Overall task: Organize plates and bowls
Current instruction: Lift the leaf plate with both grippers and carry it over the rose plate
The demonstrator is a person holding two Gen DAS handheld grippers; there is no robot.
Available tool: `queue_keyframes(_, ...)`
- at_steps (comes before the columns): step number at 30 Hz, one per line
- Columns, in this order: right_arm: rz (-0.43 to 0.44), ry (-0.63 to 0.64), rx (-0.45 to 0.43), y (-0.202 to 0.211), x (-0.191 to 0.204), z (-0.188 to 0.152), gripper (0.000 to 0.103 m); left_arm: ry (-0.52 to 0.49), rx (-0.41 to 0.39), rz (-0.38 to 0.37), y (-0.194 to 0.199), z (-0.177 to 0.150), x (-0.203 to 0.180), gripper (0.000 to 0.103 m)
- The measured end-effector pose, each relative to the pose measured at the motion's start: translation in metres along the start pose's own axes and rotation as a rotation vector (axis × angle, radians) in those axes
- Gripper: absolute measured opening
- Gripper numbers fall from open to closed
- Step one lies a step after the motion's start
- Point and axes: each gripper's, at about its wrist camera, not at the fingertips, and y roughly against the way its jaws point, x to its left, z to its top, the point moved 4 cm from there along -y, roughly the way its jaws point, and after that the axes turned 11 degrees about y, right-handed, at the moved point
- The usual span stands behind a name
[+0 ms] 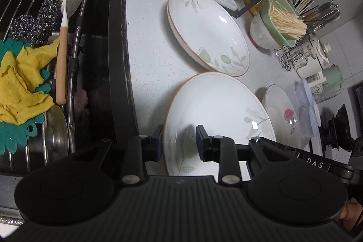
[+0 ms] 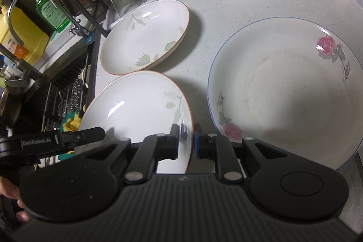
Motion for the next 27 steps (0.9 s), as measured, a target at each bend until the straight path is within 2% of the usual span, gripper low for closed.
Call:
queue_keyframes(10,0.026,0.049,-0.002,0.021,0.01,0.014,0.016,0.053,0.015,-0.025,0.017,0.007,-0.004,0.033)
queue_keyframes(15,0.033,0.034,-0.016,0.037,0.009,0.017,0.016,0.032,0.004,-0.019,0.028,0.007,-0.021,0.033)
queue_keyframes(27,0.084,-0.144,-0.07,0.061,-0.037,0.008,0.016,-0.013,0.057,-0.098,0.016,0.009,-0.065,0.033)
